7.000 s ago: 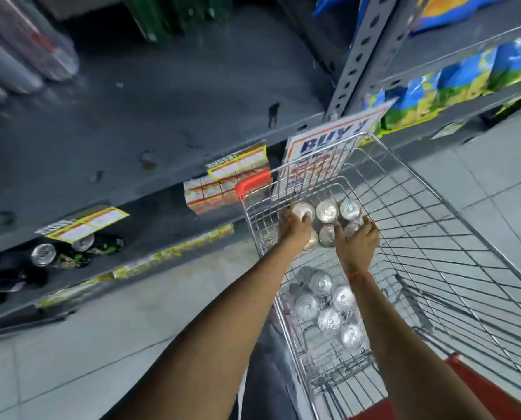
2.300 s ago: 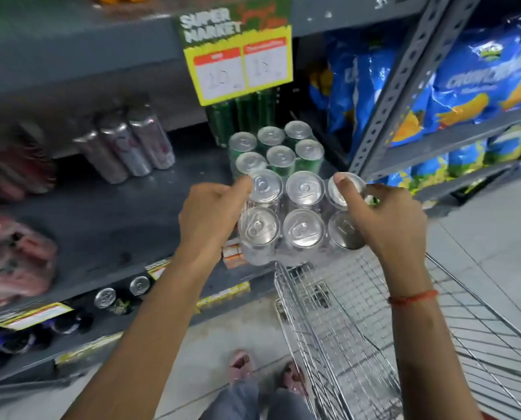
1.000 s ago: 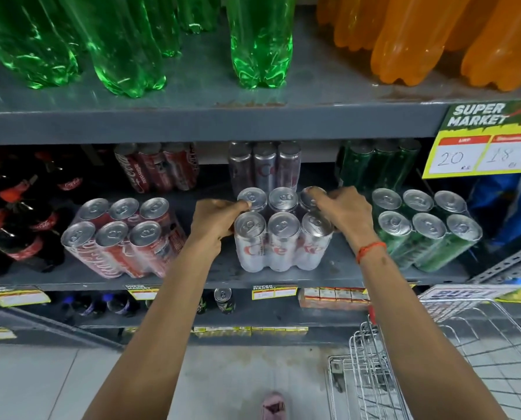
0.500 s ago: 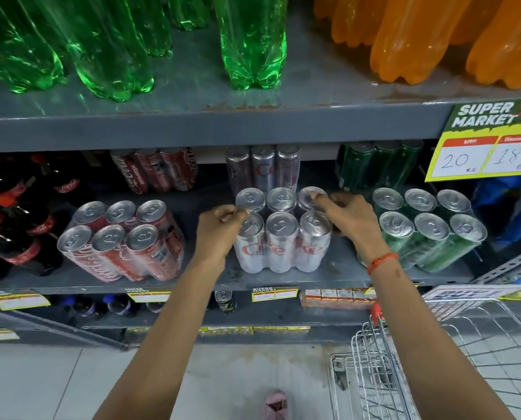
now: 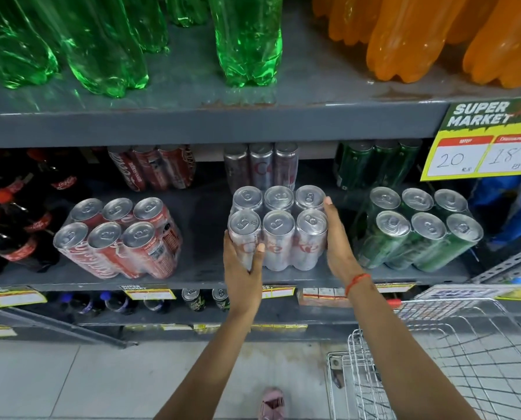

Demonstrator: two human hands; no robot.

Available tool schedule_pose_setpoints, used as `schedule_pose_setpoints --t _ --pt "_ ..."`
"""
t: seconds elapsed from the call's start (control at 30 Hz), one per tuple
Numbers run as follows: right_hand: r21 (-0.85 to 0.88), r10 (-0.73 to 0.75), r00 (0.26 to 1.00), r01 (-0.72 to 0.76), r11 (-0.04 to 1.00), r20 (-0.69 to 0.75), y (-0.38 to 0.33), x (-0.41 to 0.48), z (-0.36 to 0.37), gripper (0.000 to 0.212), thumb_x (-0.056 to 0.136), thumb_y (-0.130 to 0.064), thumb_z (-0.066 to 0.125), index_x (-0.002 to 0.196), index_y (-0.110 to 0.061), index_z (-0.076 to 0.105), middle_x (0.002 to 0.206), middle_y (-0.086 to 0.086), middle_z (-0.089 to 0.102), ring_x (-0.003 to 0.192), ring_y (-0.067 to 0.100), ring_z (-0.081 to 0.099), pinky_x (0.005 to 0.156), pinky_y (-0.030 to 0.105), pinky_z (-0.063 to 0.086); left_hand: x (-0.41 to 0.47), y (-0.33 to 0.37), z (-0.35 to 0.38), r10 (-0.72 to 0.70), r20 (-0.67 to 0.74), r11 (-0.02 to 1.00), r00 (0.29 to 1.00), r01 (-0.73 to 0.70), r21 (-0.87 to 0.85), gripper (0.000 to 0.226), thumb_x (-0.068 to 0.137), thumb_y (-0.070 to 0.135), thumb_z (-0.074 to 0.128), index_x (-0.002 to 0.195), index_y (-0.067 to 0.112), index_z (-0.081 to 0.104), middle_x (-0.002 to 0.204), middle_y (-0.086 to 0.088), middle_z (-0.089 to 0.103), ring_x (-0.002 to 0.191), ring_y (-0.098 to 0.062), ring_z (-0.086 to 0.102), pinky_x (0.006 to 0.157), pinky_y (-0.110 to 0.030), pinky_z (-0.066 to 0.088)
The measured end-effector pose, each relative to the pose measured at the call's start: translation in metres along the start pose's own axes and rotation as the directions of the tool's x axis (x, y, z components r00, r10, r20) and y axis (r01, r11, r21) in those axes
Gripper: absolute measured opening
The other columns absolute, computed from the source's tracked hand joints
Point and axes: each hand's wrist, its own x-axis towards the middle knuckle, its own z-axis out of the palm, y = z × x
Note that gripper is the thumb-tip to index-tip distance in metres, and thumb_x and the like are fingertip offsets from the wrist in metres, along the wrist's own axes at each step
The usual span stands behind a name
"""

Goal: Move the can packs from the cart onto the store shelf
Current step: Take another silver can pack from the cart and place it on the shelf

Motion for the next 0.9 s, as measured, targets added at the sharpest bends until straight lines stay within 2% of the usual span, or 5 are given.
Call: schedule_pose_setpoints --t 0.23,0.47,0.6,0.73,0.9 --pt "0.188 -0.009 0.999 0.017 0.982 -0.043 0.005 -0.019 0.013 0.072 0.088 -0.067 0.045 0.129 -0.012 0.066 0.13 0.017 0.069 0.123 0.029 0.064 0.112 0.05 0.044 0.012 -0.012 -0.018 -0.008 0.031 1.0 0.999 0.008 0.009 0.062 0.084 0.037 0.07 0.138 0.016 0.048 0.132 0.001 0.064 0.122 -0.016 0.061 0.103 -0.037 0.05" --pt "0.253 -0.007 1.0 0.007 0.967 -0.002 0.012 -0.015 0.02 0.082 0.082 -0.072 0.049 0.135 -0.01 0.061 0.133 0.02 0.066 0.126 0.032 0.061 0.112 0.052 0.044 0.014 -0.022 -0.023 0.034 -0.001 0.999 0.999 -0.034 -0.007 0.056 0.085 0.022 0.071 0.137 0.009 0.052 0.129 -0.003 0.066 0.117 -0.015 0.064 0.094 -0.013 0.049" --pt "0.243 -0.027 0.999 0.018 0.97 0.031 0.017 -0.013 0.024 0.081 0.083 -0.072 0.051 0.136 -0.012 0.06 0.135 0.019 0.065 0.128 0.03 0.06 0.113 0.051 0.042 0.016 -0.026 -0.03 0.06 -0.014 0.998 0.998 -0.06 0.006 0.056 0.084 0.022 0.072 0.135 0.009 0.054 0.128 -0.003 0.067 0.117 -0.015 0.064 0.097 -0.023 0.052" --pt "0.245 -0.044 0.998 0.03 0.969 0.051 0.021 -0.008 0.021 0.05 0.101 -0.056 0.038 0.118 -0.019 0.068 0.107 0.002 0.076 0.106 0.016 0.07 0.099 0.038 0.052 0.019 -0.025 -0.031 0.037 -0.027 0.999 0.999 -0.038 -0.024 0.055 0.081 0.025 0.075 0.132 0.013 0.057 0.122 0.0 0.07 0.112 -0.011 0.067 0.098 -0.035 0.054" --pt "0.241 -0.052 0.996 0.033 0.97 0.072 0.025 -0.003 0.022 0.042 0.104 -0.05 0.034 0.104 -0.026 0.069 0.09 -0.009 0.078 0.089 0.006 0.073 0.08 0.026 0.055 0.018 -0.029 -0.033 0.042 -0.054 0.999 0.998 -0.043 -0.019 0.054 0.081 0.023 0.076 0.13 0.011 0.058 0.121 -0.001 0.071 0.11 -0.011 0.067 0.096 -0.03 0.054"
